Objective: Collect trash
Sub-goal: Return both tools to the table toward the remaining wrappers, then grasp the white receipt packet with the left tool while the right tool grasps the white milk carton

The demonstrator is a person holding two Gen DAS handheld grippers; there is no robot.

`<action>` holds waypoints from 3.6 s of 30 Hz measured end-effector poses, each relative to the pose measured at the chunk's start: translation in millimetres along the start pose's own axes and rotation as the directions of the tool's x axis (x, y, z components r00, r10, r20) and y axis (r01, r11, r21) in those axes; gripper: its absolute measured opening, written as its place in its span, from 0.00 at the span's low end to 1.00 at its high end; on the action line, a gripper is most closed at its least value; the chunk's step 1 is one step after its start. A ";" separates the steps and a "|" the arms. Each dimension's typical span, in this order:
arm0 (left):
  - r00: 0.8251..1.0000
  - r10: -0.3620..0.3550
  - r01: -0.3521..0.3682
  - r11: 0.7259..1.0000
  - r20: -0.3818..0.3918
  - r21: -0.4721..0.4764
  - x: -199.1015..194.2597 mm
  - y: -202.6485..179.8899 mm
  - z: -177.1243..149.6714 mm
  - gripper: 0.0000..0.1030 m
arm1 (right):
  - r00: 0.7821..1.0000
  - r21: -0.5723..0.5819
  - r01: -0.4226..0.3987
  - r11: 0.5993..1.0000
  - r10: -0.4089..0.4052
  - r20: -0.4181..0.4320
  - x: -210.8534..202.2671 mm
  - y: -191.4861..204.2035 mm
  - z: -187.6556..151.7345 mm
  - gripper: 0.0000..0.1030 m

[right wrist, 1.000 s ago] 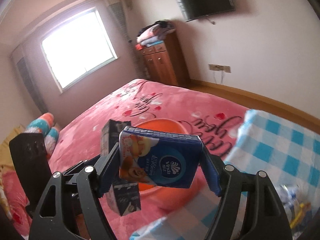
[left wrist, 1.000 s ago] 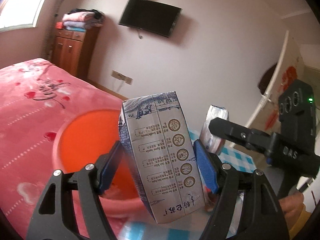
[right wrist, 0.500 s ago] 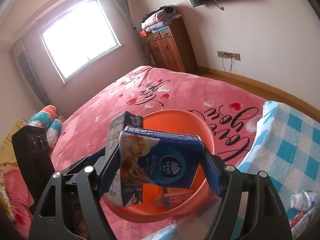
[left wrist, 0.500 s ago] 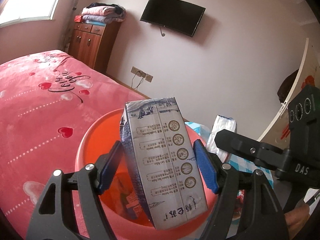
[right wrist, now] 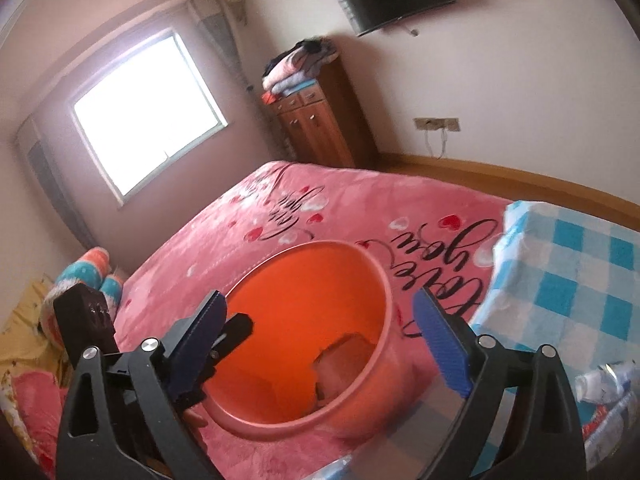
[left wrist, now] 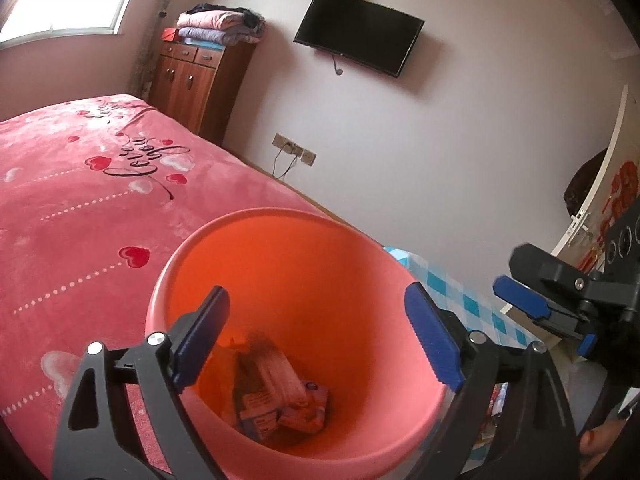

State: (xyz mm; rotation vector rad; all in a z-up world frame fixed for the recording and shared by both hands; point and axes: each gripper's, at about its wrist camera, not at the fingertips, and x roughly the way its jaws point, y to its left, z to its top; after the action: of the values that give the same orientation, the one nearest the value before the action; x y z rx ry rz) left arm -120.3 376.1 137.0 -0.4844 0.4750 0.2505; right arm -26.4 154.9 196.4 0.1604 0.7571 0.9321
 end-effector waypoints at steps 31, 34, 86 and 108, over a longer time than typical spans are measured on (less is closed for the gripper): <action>0.980 -0.182 0.153 0.950 0.084 0.274 -44.6 -115.1 -67.5 0.88 | 0.932 0.199 0.243 0.949 -0.286 0.223 -143.8 -95.9 -104.9 0.94; 0.984 -0.174 0.157 0.951 0.042 0.266 -38.4 -120.6 -73.7 0.88 | 0.915 0.209 0.259 0.943 -0.309 0.259 -156.6 -104.8 -113.4 0.95; 0.924 -0.175 0.348 0.750 -0.339 0.562 10.9 -274.5 -225.7 0.88 | 0.848 0.476 0.344 0.810 -0.485 0.212 -252.8 -262.5 -191.2 0.95; 0.756 -0.083 0.608 0.455 -0.649 0.650 57.5 -326.9 -281.0 0.88 | 0.946 0.627 0.221 0.747 -0.319 0.047 -240.2 -317.1 -208.8 0.95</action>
State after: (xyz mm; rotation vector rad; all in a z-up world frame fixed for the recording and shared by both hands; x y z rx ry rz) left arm -65.6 -38.0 15.8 0.3614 0.9620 -0.5884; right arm -38.1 -262.0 29.3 0.6758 0.8950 0.3557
